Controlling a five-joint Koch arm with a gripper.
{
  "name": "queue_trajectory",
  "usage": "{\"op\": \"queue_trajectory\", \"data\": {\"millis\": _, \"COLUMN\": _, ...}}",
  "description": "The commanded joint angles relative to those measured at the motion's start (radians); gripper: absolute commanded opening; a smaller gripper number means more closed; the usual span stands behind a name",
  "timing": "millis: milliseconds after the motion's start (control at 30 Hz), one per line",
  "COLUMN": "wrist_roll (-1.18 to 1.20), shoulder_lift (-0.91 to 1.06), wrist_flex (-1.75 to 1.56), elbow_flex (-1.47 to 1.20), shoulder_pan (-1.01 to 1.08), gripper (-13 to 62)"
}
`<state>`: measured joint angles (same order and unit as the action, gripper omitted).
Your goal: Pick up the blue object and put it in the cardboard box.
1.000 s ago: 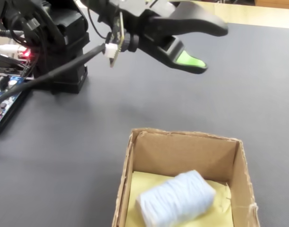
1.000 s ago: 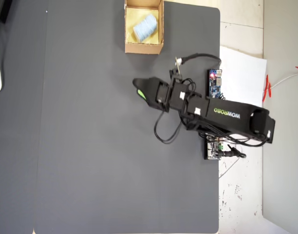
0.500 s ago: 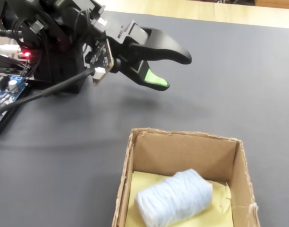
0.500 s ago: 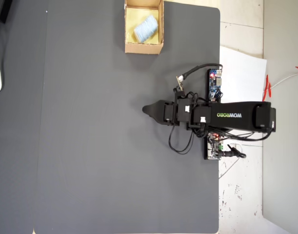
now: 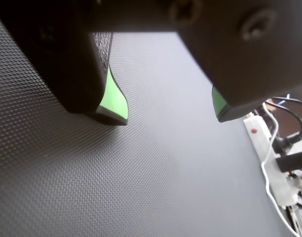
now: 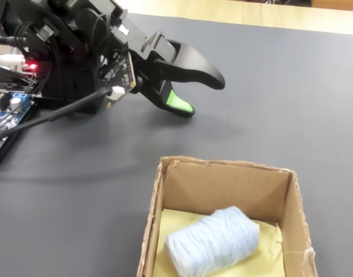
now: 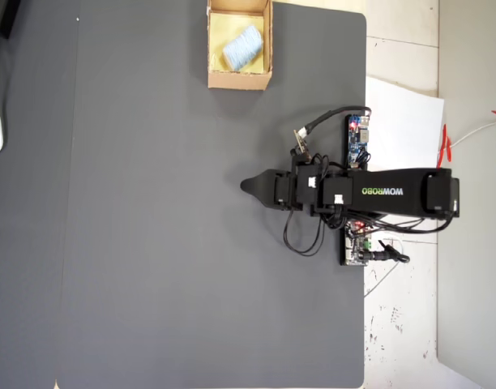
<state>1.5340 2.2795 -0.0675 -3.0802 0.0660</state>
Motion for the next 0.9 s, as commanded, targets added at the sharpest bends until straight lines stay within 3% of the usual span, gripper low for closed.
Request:
{"op": "queue_trajectory", "data": {"millis": 0, "wrist_roll": 0.002, "shoulder_lift": 0.083, "wrist_flex": 0.089, "elbow_flex": -0.038, "shoulder_pan": 0.025, "gripper": 34.1}}
{"op": "queue_trajectory", "data": {"millis": 867, "wrist_roll": 0.003, "shoulder_lift": 0.081, "wrist_flex": 0.091, "elbow_flex": -0.038, "shoulder_pan": 0.037, "gripper": 34.1}}
